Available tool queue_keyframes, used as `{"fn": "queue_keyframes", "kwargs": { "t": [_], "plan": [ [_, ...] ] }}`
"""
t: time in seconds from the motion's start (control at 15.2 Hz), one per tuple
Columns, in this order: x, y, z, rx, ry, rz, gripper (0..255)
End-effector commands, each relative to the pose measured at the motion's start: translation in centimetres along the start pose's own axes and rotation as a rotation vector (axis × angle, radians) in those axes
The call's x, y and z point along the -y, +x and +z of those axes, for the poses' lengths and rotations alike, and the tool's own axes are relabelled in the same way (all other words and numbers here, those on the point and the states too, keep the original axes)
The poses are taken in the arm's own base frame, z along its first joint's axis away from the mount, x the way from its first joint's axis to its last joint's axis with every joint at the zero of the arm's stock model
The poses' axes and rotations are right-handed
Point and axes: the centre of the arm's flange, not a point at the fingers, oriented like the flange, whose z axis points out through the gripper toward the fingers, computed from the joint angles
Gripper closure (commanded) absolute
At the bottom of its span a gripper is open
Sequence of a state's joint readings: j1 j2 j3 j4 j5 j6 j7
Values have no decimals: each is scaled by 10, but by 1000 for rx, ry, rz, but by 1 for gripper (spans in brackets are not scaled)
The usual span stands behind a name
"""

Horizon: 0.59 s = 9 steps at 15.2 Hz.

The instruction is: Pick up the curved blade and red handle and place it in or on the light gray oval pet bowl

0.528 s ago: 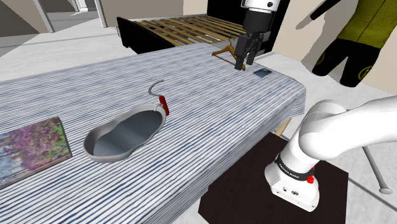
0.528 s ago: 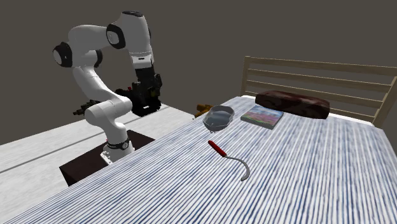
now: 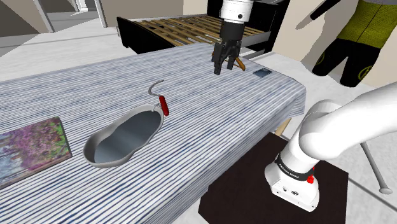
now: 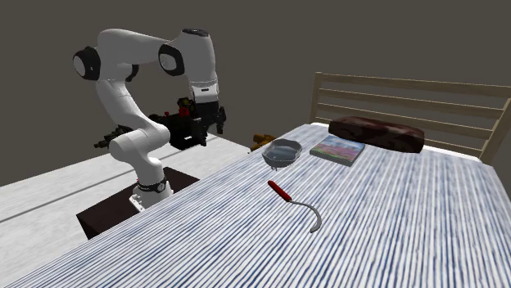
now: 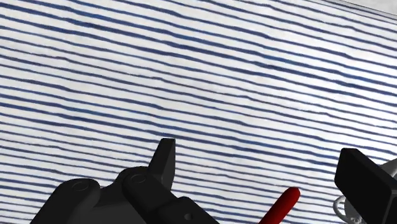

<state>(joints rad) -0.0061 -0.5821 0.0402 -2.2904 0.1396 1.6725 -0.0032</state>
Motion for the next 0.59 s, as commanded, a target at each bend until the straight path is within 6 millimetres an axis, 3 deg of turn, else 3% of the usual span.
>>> {"fn": "queue_keyframes", "kwargs": {
  "t": [0.0, 0.53],
  "plan": [
    [4, 26, 12, 3, 0, -1, 0],
    [18, 121, 62, 18, 0, -3, 0]
  ]
}}
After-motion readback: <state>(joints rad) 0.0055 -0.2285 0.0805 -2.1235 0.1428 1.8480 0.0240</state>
